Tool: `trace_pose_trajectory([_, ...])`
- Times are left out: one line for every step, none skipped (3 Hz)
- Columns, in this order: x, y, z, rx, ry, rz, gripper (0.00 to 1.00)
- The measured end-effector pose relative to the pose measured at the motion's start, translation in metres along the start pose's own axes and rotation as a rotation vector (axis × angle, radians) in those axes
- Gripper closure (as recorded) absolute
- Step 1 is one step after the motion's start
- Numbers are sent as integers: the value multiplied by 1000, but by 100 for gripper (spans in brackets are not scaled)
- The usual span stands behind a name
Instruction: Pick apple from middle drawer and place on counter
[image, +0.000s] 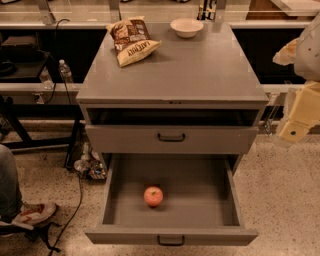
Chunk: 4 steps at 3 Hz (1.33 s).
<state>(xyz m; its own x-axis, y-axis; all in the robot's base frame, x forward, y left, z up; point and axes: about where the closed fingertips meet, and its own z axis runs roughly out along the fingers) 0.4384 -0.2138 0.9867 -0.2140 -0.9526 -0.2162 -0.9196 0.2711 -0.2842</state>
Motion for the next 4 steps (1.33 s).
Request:
trace_pose_trajectory([-1, 0, 1, 2, -8, 1, 0])
trace_pose_trajectory([1, 3, 28, -27, -50, 32, 0])
trace_pose_trajectory([2, 15, 88, -106, -153, 111, 0])
trace_pose_trajectory([1, 32, 144, -180, -267, 196, 0])
